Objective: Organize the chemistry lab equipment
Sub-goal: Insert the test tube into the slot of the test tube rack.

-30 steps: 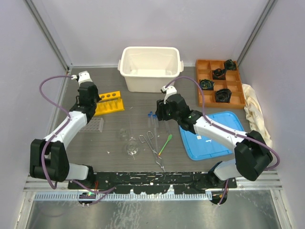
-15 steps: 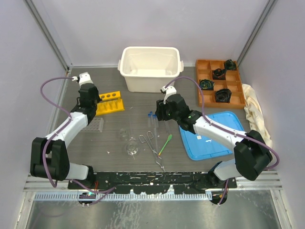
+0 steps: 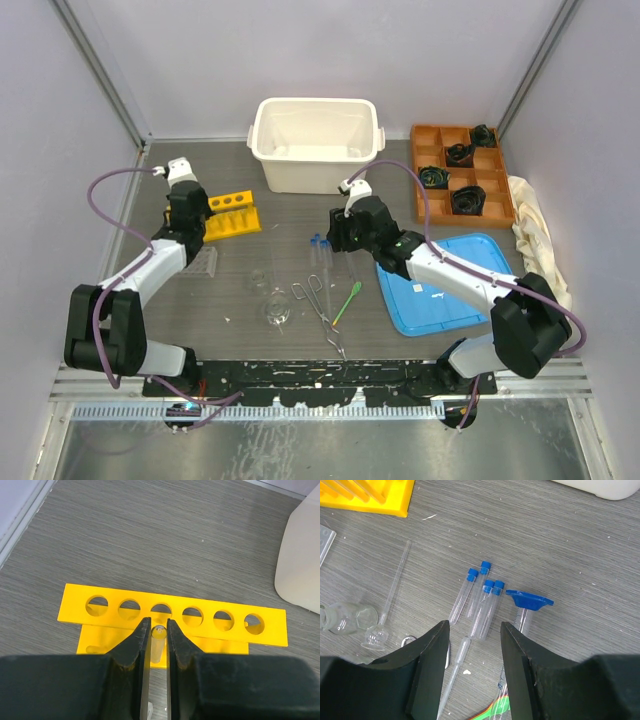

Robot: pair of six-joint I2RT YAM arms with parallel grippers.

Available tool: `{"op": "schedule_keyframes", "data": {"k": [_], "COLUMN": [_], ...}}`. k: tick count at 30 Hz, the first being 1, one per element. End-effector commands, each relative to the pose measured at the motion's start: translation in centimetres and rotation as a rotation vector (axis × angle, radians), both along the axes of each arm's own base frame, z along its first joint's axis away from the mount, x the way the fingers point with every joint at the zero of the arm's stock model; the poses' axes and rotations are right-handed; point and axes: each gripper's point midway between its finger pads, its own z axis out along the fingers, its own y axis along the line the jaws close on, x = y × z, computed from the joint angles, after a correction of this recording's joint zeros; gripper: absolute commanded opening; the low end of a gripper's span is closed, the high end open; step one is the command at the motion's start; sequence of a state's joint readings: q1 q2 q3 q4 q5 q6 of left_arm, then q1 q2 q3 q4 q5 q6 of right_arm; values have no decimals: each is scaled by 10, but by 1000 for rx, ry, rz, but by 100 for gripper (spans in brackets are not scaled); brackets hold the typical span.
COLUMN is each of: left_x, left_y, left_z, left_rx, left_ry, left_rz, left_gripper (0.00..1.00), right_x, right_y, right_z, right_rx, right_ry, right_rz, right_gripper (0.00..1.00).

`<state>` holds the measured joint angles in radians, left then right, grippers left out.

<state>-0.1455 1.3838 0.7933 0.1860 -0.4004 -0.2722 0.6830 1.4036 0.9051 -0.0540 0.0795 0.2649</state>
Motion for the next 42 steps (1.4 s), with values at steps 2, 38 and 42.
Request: {"op": "schedule_keyframes", "data": {"k": [2,38,42], "left_x": [5,-6,-10], "left_y": [-1,-19,-18], "left_z": [8,2,25], "left_rx": [-17,-41,-58], "left_ry": [-58,8,-40], "left_rz": [3,-45,-36], "left_gripper": [19,52,56], "right_x": [13,12,12], "right_y": [8,10,11], "right_z": [23,26,26], "right_rx": [51,64,66], "right_ry": [-58,-56,-55], "right_rz": [-9,0,2], "right_gripper": [51,51,51]}}
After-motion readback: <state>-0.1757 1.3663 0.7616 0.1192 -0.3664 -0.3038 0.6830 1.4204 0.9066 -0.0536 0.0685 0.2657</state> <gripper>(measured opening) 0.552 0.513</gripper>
